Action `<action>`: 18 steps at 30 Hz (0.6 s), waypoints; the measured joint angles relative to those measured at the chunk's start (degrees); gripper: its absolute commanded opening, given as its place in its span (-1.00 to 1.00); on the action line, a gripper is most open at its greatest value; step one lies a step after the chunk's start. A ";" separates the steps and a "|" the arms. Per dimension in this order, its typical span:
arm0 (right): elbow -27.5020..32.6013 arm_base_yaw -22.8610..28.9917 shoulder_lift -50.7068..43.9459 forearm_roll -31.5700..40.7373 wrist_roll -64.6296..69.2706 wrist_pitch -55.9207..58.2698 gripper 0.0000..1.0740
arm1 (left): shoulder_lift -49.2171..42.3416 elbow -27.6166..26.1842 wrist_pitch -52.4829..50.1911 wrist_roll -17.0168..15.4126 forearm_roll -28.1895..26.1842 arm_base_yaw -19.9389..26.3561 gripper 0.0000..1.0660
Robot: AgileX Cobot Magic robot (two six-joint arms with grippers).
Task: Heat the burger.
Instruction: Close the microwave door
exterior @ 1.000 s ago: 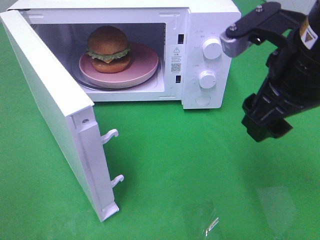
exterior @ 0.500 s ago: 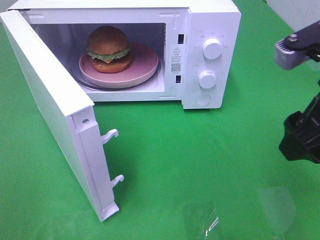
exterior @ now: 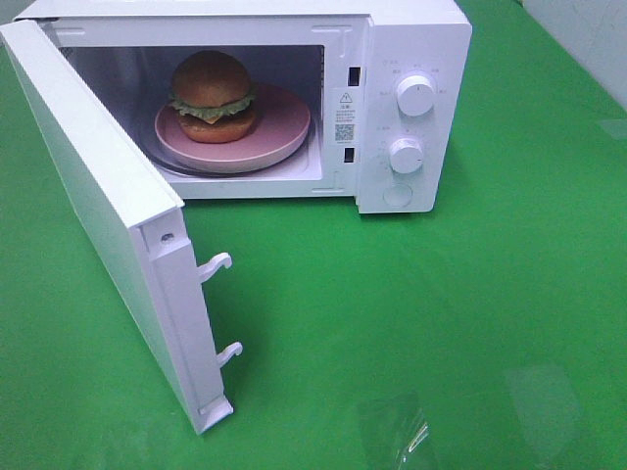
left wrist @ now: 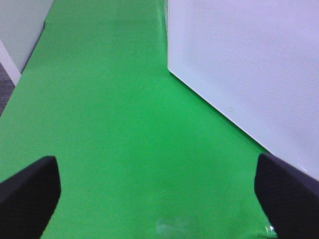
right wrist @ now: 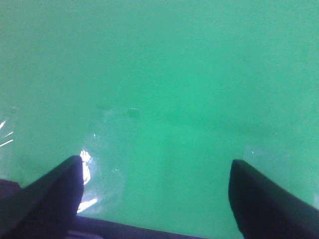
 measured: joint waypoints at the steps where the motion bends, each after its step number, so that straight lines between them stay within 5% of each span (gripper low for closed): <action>1: 0.52 -1.55 -3.38 0.46 0.00 -0.11 0.42 | 0.00 0.00 0.00 0.00 0.00 0.00 0.83; 8: 0.63 -7.16 -15.01 0.80 0.00 0.11 0.42 | 0.00 0.00 0.00 0.00 0.00 0.00 0.83; 18: 2.06 -8.25 -25.55 2.64 -0.63 4.07 0.42 | 0.00 0.00 0.00 0.00 0.00 0.00 0.83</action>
